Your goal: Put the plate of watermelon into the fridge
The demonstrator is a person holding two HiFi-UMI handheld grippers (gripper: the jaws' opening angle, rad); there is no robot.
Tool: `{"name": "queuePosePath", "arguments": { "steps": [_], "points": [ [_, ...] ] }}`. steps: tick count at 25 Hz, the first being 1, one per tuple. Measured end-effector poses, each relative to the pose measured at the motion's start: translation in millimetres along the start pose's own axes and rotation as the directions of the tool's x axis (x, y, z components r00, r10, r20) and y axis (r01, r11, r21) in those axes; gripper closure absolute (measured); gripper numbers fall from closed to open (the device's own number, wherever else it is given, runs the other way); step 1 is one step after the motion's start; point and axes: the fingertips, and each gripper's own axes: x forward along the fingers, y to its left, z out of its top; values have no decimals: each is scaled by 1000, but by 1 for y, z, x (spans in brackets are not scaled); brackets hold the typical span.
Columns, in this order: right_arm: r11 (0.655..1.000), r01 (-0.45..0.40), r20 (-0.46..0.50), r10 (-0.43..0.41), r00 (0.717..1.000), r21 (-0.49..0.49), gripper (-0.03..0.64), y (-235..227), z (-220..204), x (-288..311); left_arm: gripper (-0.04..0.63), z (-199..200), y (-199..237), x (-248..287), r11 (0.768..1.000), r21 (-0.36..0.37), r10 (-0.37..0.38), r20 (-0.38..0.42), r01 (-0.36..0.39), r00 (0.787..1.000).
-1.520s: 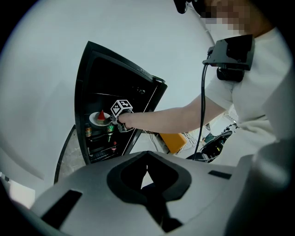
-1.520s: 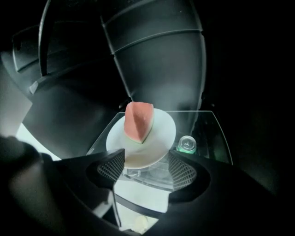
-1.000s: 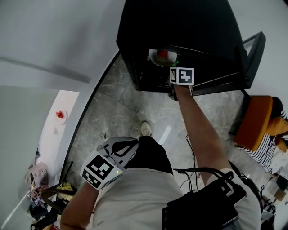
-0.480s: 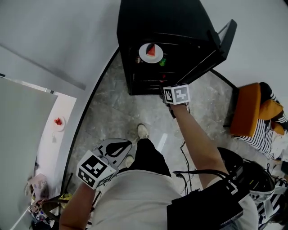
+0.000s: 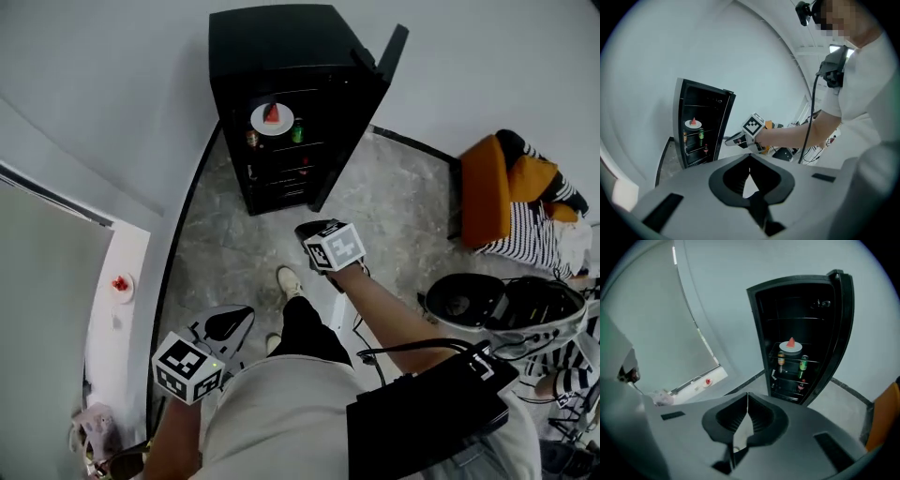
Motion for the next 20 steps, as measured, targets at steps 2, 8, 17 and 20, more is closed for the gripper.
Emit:
{"name": "queuePosePath", "arguments": {
  "steps": [2,8,17,20],
  "points": [
    [1000,-20,1,20,1000,-15,598,27,-13,-16,583,-6,-9,-8,1000,7,-8,3,8,1000],
    [992,-85,19,87,996,-90,600,94,-32,-61,583,-18,-37,-17,998,43,-37,2,37,999],
    [973,-130,71,146,987,-191,600,162,-41,-122,583,-30,-62,-28,997,51,-50,24,49,998],
    [968,-131,82,151,985,-213,601,175,-43,-131,583,-34,-60,-33,998,47,-53,27,52,998]
  ]
}}
